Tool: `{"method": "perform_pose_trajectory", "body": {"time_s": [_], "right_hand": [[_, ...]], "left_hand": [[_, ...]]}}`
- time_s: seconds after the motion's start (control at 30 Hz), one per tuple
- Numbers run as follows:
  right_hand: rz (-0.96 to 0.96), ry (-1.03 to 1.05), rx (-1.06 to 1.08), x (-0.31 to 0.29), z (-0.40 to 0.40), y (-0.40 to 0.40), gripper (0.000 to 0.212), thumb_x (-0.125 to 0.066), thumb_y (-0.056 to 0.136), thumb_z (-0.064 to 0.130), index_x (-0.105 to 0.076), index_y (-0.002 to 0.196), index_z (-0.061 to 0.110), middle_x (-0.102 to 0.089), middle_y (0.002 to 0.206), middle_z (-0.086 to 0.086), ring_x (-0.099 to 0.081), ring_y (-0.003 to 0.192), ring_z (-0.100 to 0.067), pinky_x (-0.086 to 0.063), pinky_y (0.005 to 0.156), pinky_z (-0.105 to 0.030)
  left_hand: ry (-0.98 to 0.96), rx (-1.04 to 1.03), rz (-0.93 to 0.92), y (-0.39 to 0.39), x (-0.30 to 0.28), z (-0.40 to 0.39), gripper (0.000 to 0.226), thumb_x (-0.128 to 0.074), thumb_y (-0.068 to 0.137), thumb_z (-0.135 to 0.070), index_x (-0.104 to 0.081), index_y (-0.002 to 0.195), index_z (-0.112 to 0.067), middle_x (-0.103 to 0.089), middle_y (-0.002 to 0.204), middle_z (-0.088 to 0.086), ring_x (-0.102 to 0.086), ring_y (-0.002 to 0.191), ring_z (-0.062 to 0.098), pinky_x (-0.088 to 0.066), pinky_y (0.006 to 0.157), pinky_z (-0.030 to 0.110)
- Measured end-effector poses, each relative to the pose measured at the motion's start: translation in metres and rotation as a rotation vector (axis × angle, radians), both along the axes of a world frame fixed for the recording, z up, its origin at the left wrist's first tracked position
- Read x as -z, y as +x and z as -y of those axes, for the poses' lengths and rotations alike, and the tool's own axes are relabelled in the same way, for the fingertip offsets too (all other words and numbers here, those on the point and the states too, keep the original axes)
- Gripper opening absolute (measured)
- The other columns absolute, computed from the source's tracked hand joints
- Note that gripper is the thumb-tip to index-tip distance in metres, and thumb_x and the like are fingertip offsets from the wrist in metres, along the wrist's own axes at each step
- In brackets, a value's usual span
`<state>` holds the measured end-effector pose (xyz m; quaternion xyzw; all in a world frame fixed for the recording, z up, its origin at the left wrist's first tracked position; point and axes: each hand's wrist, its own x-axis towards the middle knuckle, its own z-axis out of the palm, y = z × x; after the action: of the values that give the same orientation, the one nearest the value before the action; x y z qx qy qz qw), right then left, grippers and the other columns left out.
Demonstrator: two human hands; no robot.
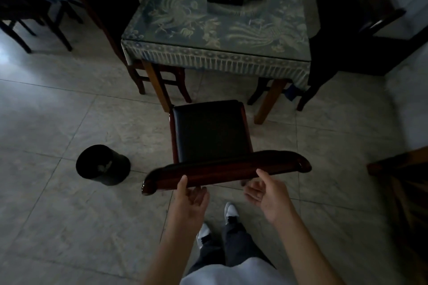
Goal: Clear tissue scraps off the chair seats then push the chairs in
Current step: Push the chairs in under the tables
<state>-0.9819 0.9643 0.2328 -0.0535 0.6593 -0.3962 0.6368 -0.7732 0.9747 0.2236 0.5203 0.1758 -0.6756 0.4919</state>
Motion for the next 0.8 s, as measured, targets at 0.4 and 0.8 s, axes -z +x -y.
{"method": "perform_pose_trajectory", "body": {"time_s": [0.4, 0.8], "right_hand": [[0.331, -0.013, 0.420, 0.005, 0.043, 0.002, 0.029, -0.070, 0.089, 0.032, -0.059, 0.110, 0.017, -0.064, 0.118, -0.019, -0.062, 0.107, -0.039, -0.051, 0.093, -0.061], [0.238, -0.024, 0.535, 0.012, 0.049, 0.007, 0.044, -0.066, 0.083, 0.000, -0.058, 0.125, 0.009, -0.065, 0.121, -0.017, -0.063, 0.109, -0.035, -0.054, 0.090, -0.051]], "left_hand": [[-0.155, 0.001, 0.128, -0.006, 0.013, 0.031, 0.049, -0.051, 0.100, -0.044, -0.051, 0.136, -0.010, -0.062, 0.125, 0.011, -0.065, 0.114, 0.024, -0.057, 0.090, 0.042], [-0.036, -0.099, 0.140, 0.003, 0.023, 0.049, 0.025, -0.058, 0.093, -0.005, -0.056, 0.118, -0.007, -0.067, 0.110, 0.018, -0.065, 0.100, 0.032, -0.055, 0.069, 0.042]]}}
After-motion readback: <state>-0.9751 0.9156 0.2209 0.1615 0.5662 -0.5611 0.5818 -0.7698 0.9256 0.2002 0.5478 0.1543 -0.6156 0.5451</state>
